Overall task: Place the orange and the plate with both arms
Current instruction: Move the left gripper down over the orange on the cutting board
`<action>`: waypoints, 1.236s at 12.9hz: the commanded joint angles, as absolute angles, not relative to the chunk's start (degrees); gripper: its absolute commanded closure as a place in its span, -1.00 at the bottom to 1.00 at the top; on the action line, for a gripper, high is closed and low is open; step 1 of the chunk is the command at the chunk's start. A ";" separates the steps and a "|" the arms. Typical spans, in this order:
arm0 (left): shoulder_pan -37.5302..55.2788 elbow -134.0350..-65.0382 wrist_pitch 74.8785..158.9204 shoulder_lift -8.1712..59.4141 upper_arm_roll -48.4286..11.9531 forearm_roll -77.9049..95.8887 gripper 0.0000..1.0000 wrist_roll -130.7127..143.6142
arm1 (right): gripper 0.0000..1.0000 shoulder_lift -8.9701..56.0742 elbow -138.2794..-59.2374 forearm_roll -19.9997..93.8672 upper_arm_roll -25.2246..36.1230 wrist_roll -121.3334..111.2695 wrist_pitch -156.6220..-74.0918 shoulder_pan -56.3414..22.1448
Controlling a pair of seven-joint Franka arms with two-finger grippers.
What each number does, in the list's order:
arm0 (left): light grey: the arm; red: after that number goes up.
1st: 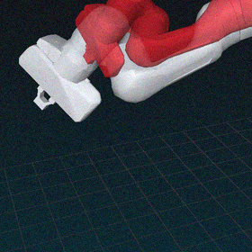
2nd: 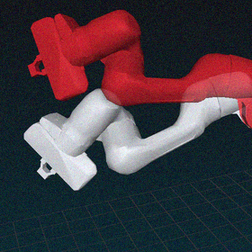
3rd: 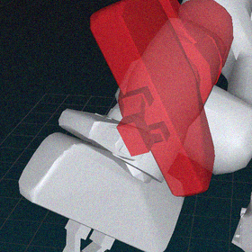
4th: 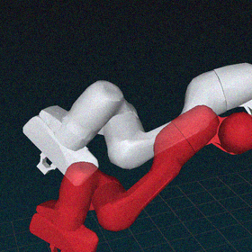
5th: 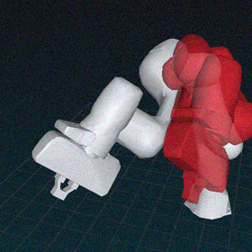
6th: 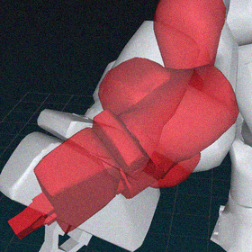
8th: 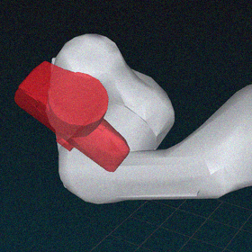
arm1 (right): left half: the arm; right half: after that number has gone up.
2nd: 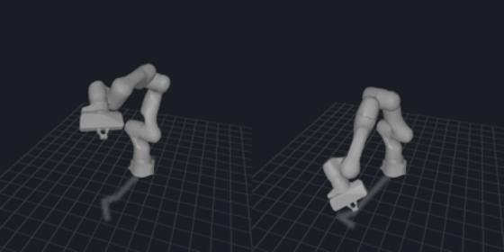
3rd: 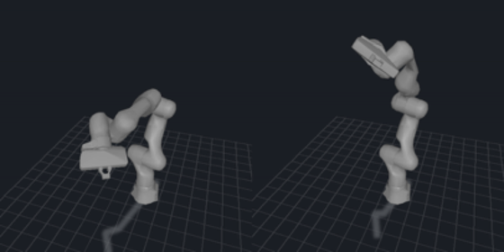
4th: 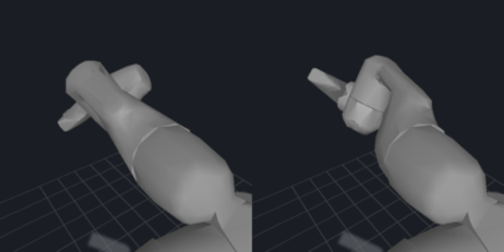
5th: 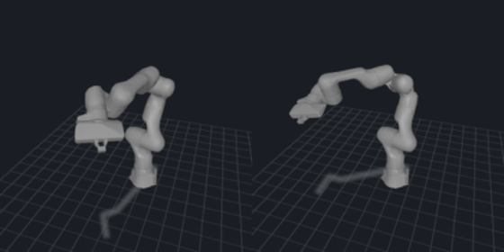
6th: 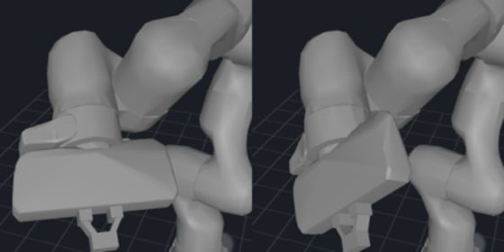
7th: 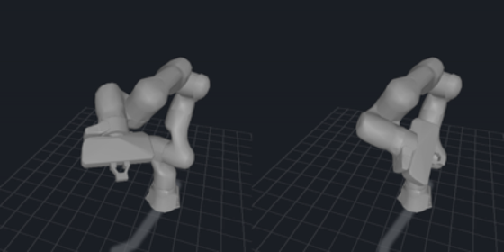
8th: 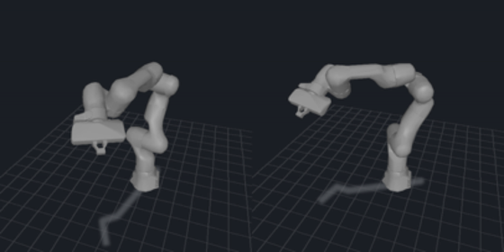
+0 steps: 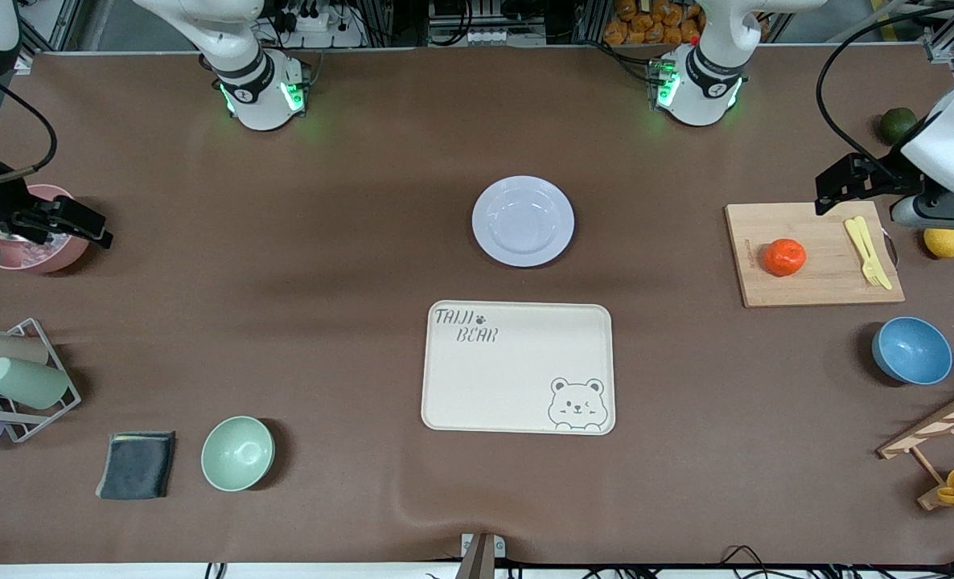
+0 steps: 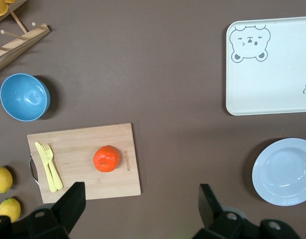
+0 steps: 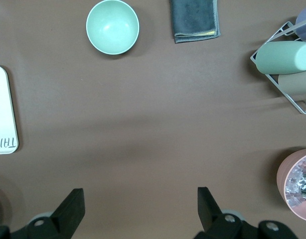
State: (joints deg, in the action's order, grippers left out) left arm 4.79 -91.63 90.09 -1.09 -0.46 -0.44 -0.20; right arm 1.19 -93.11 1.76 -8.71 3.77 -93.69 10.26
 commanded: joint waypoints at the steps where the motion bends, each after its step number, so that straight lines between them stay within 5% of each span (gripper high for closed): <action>1: 4.48 -91.58 90.26 -1.05 -0.70 -1.58 -1.00 -1.66 | -1.00 1.84 -92.11 1.14 -8.88 4.83 -93.25 10.02; 16: 2.63 -98.06 90.94 8.79 -0.53 -6.39 -1.00 1.67 | -1.00 2.99 -92.11 2.19 -8.88 4.92 -94.48 9.84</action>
State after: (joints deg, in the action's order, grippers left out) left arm 2.62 -95.68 88.19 7.72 -0.27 -2.91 1.09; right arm 2.30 -93.11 1.86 -8.87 3.88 -94.24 10.22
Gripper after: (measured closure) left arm 0.000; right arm 0.000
